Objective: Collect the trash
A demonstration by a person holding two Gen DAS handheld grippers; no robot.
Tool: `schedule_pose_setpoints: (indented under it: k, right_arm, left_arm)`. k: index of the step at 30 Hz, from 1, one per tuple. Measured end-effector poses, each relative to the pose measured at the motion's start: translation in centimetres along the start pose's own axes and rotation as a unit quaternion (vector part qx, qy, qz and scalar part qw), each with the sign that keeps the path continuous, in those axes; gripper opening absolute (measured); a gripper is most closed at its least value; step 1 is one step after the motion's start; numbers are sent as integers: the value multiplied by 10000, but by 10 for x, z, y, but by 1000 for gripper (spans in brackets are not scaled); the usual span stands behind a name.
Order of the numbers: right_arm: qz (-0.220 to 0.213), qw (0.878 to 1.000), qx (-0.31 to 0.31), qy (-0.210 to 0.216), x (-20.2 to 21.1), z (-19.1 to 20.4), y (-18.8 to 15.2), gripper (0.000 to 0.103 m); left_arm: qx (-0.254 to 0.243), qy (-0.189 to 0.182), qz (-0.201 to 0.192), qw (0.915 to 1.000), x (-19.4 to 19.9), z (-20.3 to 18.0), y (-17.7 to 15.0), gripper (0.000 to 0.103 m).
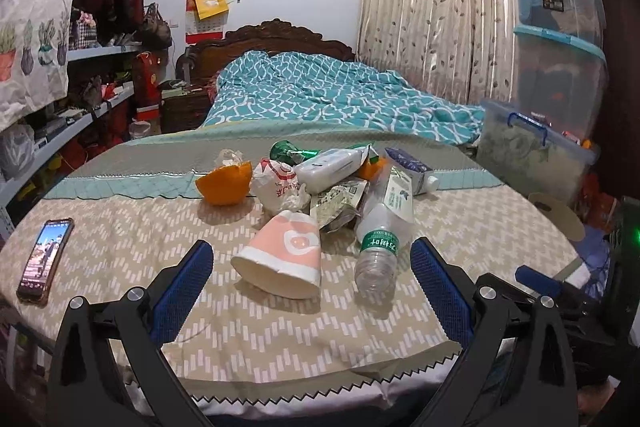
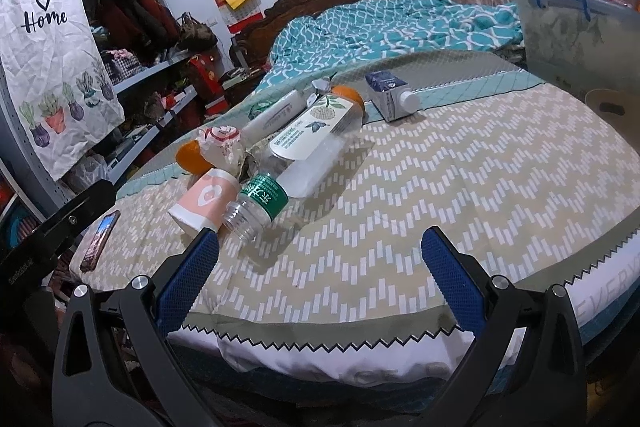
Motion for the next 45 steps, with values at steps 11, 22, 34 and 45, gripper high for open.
schedule_pose_setpoints:
  k: [11,22,34,45]
  right_arm:
    - [-22,9999,-112,-54,0,-8,3,100]
    - [-19,9999,-140,-53,0,-11,3,100]
    - [494,9985,-121,201,-32,-13,18,71]
    - [1069,9914,-473,588,-116,32,64,97]
  left_arm:
    - [-31,-36,106,9999,-5,-1,-2,94]
    - [264,182,150,9994,-11,22,6,94]
    - [305,338,819,9956,-68,71,29,94]
    - [810,-679,1876,9765,-136,94,20,94]
Point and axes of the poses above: each gripper's, at about its wrist camera, not at the fingertips, and x roughly against the way its jaws point, z to its left, y to its top, the point moved 9 cm from there along -x, roughly the way its jaws point, and after that the axes turned 14 degrees about z, right-handed, at the moved point
